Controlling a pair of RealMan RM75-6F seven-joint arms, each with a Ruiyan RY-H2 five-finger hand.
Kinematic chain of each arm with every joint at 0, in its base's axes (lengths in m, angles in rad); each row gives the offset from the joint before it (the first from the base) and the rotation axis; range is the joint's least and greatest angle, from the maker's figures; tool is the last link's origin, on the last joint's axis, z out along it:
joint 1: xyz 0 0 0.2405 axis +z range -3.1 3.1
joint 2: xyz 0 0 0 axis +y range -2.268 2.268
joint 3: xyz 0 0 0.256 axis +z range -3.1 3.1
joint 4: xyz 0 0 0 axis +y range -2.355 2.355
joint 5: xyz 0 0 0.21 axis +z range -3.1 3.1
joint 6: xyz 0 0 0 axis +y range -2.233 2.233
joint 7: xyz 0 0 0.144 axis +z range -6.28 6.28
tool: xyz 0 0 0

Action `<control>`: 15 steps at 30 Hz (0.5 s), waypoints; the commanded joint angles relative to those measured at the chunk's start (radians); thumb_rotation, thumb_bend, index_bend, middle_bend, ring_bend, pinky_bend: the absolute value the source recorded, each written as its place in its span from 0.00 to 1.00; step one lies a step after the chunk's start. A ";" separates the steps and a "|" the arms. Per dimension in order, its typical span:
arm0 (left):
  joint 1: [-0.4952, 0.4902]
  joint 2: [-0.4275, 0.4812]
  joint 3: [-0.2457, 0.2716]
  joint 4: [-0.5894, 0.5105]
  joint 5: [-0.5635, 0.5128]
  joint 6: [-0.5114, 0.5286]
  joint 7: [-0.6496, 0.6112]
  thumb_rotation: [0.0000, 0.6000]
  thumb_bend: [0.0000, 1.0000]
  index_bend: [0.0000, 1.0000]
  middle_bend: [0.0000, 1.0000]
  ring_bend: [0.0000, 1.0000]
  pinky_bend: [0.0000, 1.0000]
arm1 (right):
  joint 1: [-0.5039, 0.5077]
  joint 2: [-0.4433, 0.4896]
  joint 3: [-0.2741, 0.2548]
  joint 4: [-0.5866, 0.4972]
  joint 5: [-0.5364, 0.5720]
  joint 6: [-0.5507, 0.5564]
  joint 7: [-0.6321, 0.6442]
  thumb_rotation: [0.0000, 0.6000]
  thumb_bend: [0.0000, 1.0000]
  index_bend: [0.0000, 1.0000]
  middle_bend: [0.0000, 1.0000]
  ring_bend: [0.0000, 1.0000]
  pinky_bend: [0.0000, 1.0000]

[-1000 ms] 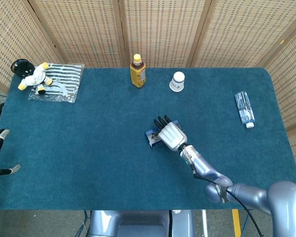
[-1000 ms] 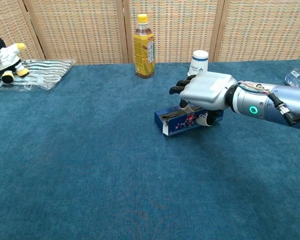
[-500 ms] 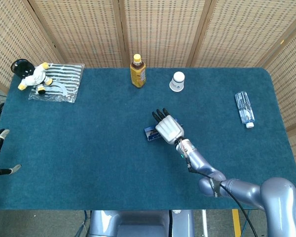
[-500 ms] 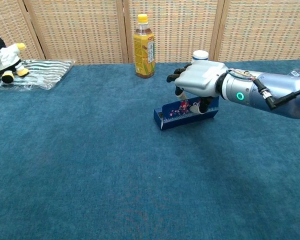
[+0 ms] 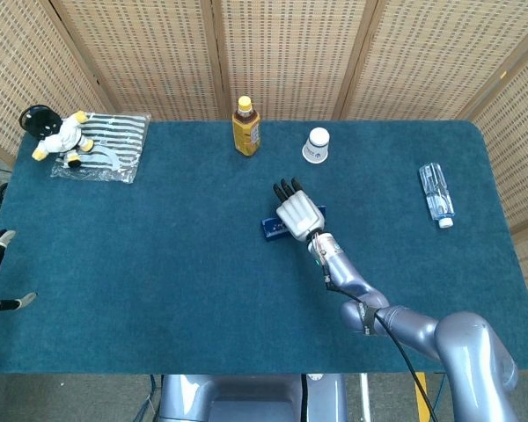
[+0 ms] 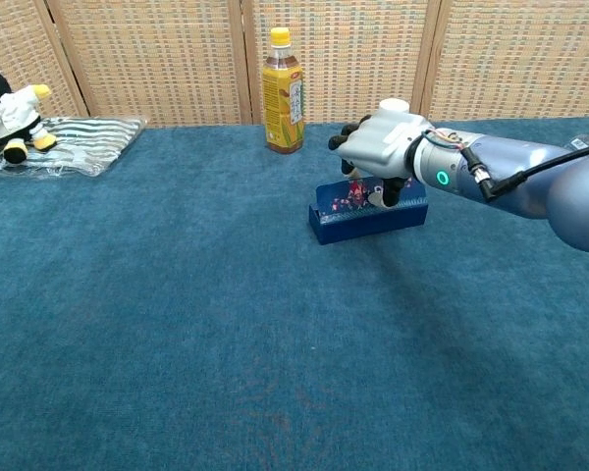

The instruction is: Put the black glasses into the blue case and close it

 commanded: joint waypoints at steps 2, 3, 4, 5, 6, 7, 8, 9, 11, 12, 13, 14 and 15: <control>-0.001 0.001 0.000 0.000 0.000 -0.001 -0.001 1.00 0.00 0.00 0.00 0.00 0.00 | 0.004 -0.018 0.004 0.029 0.000 0.010 0.027 1.00 0.41 0.07 0.03 0.00 0.12; -0.001 0.001 0.000 0.001 0.000 -0.001 -0.001 1.00 0.00 0.00 0.00 0.00 0.00 | 0.004 -0.021 0.005 0.033 -0.003 0.016 0.032 1.00 0.40 0.03 0.02 0.00 0.12; -0.001 0.001 0.000 0.001 0.001 -0.001 -0.002 1.00 0.00 0.00 0.00 0.00 0.00 | 0.004 -0.023 0.005 0.035 -0.005 0.020 0.035 1.00 0.39 0.01 0.01 0.00 0.12; -0.001 0.001 0.000 0.001 0.001 -0.001 -0.003 1.00 0.00 0.00 0.00 0.00 0.00 | 0.003 -0.024 0.006 0.037 -0.009 0.026 0.041 1.00 0.39 0.00 0.01 0.00 0.12; 0.000 0.001 0.000 0.001 0.002 -0.001 -0.003 1.00 0.00 0.00 0.00 0.00 0.00 | 0.003 -0.024 0.007 0.037 -0.013 0.033 0.046 1.00 0.39 0.00 0.01 0.00 0.12; 0.000 0.001 0.000 0.001 0.002 0.000 -0.004 1.00 0.00 0.00 0.00 0.00 0.00 | 0.002 -0.023 0.008 0.035 -0.018 0.042 0.054 1.00 0.39 0.00 0.01 0.00 0.12; 0.000 0.001 0.000 0.001 0.003 0.001 -0.005 1.00 0.00 0.00 0.00 0.00 0.00 | 0.001 -0.022 0.010 0.033 -0.022 0.048 0.061 1.00 0.39 0.00 0.01 0.00 0.12; 0.000 0.001 0.000 0.001 0.004 0.002 -0.006 1.00 0.00 0.00 0.00 0.00 0.00 | 0.000 -0.019 0.011 0.029 -0.025 0.053 0.066 1.00 0.39 0.00 0.01 0.00 0.12; 0.001 0.002 0.000 0.000 0.007 0.003 -0.008 1.00 0.00 0.00 0.00 0.00 0.00 | -0.002 -0.010 0.014 0.016 -0.027 0.058 0.072 1.00 0.39 0.00 0.00 0.00 0.12; 0.002 0.002 0.000 0.000 0.007 0.005 -0.009 1.00 0.00 0.00 0.00 0.00 0.00 | -0.003 -0.001 0.021 -0.001 -0.023 0.059 0.080 1.00 0.39 0.00 0.00 0.00 0.12; 0.002 0.003 0.001 0.000 0.008 0.006 -0.009 1.00 0.00 0.00 0.00 0.00 0.00 | -0.005 0.018 0.027 -0.031 -0.018 0.054 0.089 1.00 0.38 0.00 0.00 0.00 0.12; 0.003 0.003 0.001 0.000 0.008 0.006 -0.010 1.00 0.00 0.00 0.00 0.00 0.00 | -0.005 0.041 0.028 -0.062 -0.009 0.037 0.091 1.00 0.36 0.00 0.00 0.00 0.12; 0.002 0.004 0.001 -0.001 0.009 0.006 -0.010 1.00 0.00 0.00 0.00 0.00 0.00 | -0.004 0.068 0.028 -0.095 0.007 0.010 0.089 1.00 0.31 0.00 0.00 0.00 0.11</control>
